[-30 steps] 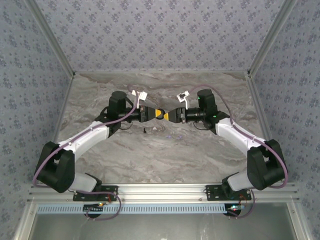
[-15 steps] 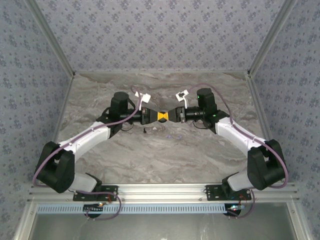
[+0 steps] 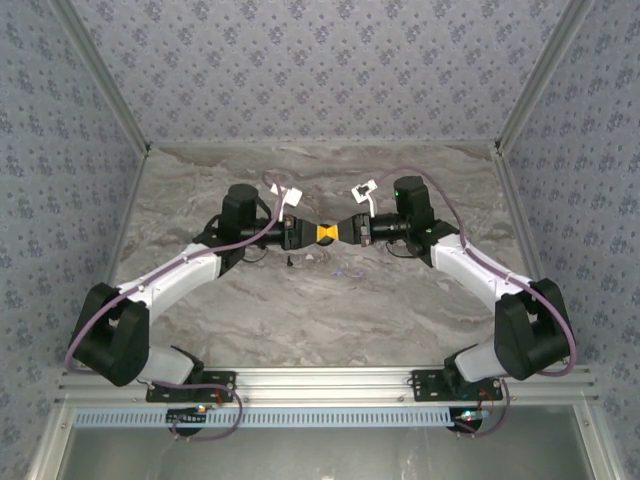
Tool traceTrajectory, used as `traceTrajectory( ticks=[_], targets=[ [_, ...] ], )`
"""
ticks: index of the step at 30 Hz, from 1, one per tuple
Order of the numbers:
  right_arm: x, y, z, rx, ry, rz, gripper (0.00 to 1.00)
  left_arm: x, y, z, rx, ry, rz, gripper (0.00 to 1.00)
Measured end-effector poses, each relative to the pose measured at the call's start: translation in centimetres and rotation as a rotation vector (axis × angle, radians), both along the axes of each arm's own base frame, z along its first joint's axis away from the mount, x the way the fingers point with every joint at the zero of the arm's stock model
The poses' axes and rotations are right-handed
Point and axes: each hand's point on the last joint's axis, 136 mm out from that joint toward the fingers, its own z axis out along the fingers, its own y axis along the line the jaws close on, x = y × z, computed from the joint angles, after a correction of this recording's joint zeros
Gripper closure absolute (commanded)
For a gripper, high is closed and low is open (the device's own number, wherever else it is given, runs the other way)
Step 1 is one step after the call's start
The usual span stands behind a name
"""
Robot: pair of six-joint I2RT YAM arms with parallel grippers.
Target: Insert the wireless bluetooth earbuds into the charging case
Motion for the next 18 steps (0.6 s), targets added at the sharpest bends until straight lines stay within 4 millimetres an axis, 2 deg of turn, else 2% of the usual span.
traceTrajectory(
  ticks=[2, 4, 11, 18],
  targets=[
    [0.0, 0.0, 0.1, 0.001, -0.001, 0.0, 0.83, 0.1, 0.0, 0.1, 0.0, 0.001, 0.006, 0.45],
    [0.1, -0.1, 0.1, 0.002, 0.001, -0.005, 0.83, 0.0, 0.1, 0.3, -0.003, 0.003, 0.011, 0.43],
    [0.3, -0.1, 1.9, 0.021, -0.025, -0.011, 0.83, -0.5, 0.7, 1.9, -0.04, -0.008, 0.04, 0.41],
    [0.4, -0.2, 4.0, 0.044, -0.057, -0.022, 0.82, -0.4, 0.8, 1.8, -0.061, 0.021, 0.066, 0.42]
  ],
)
